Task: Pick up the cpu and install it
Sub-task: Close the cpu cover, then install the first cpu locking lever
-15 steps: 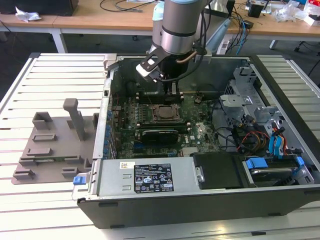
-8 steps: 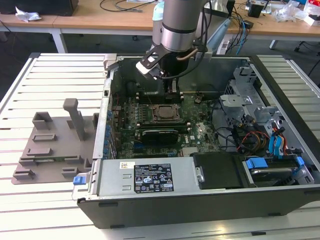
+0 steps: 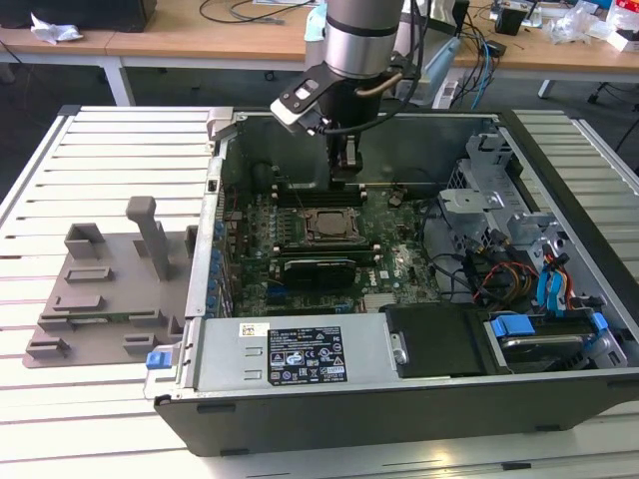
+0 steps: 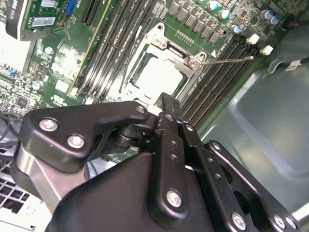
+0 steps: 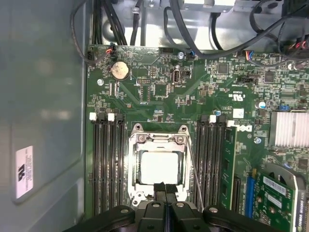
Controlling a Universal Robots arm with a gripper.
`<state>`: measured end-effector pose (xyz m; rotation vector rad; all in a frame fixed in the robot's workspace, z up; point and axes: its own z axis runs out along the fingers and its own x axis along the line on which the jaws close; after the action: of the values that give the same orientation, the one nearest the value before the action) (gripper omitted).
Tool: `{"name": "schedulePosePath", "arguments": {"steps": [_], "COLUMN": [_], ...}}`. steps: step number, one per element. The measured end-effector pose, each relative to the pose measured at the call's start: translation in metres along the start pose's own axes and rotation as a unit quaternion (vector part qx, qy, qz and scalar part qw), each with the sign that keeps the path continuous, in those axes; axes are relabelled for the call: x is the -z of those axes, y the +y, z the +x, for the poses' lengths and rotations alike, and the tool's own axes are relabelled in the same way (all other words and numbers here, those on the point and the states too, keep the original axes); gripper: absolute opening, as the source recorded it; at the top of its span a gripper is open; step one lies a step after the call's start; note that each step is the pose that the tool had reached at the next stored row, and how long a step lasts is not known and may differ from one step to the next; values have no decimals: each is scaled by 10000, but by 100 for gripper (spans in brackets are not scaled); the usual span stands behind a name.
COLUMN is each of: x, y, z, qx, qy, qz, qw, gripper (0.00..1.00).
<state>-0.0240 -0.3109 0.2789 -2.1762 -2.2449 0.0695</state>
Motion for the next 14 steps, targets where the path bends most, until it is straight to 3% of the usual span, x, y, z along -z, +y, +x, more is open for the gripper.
{"name": "schedulePosePath", "arguments": {"steps": [8, 12, 14], "x": [34, 34, 34], "y": [-1, -1, -1], "z": [-1, -1, -1], "qx": [1, 383, 694], "qy": [1, -16, -28], "qz": [0, -8, -15], "qw": [10000, 9993, 9976], "gripper": [11, 11, 11]}}
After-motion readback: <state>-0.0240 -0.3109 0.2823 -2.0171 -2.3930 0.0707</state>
